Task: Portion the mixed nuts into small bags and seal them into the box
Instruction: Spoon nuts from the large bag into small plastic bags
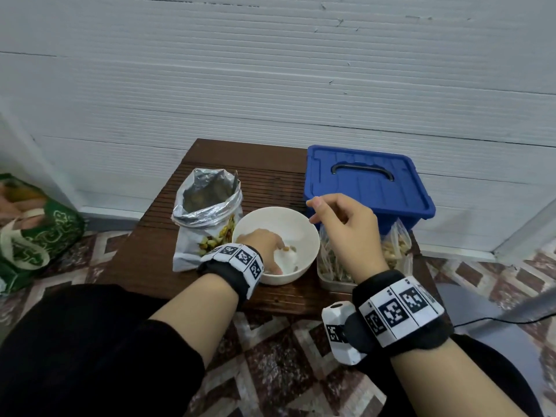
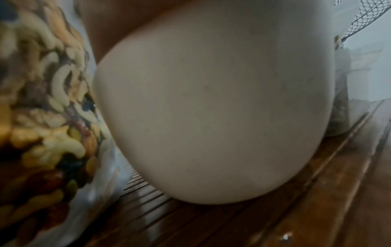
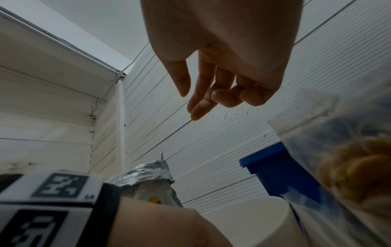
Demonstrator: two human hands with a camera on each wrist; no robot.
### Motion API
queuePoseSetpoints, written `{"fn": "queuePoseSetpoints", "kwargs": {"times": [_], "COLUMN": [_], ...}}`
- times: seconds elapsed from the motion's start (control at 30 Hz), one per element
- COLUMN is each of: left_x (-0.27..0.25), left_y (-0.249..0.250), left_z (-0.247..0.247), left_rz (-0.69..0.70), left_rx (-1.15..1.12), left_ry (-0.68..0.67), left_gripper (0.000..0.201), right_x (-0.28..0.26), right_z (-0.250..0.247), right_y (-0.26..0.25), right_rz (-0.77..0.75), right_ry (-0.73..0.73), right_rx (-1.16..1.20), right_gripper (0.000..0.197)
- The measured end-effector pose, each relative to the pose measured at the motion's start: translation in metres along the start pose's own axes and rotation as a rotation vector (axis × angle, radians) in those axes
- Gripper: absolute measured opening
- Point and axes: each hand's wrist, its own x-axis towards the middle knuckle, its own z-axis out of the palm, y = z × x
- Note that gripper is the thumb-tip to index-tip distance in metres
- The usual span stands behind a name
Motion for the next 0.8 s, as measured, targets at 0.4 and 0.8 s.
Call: {"fn": "queuePoseSetpoints", "kwargs": {"times": [0.4,0.8], "left_x": [0.0,-0.031], "left_y": [-0.003,-0.006], "left_z": [-0.003,-0.032], "left_rz": [0.01,0.339], "left_rx": [-0.401,-0.665], "left_ry": [0.259,0.416], "left_gripper": [0.03,0.045], "right_x": [-0.011,0.001], "right_z": [0.01,0.014], "right_y": [0.011,0.014], "right_rz": [-0.026,-0.149], "right_ry": [-0.015,-0.102], "right_rx": [-0.058,-0.754], "right_gripper": [0.014,0.036]}}
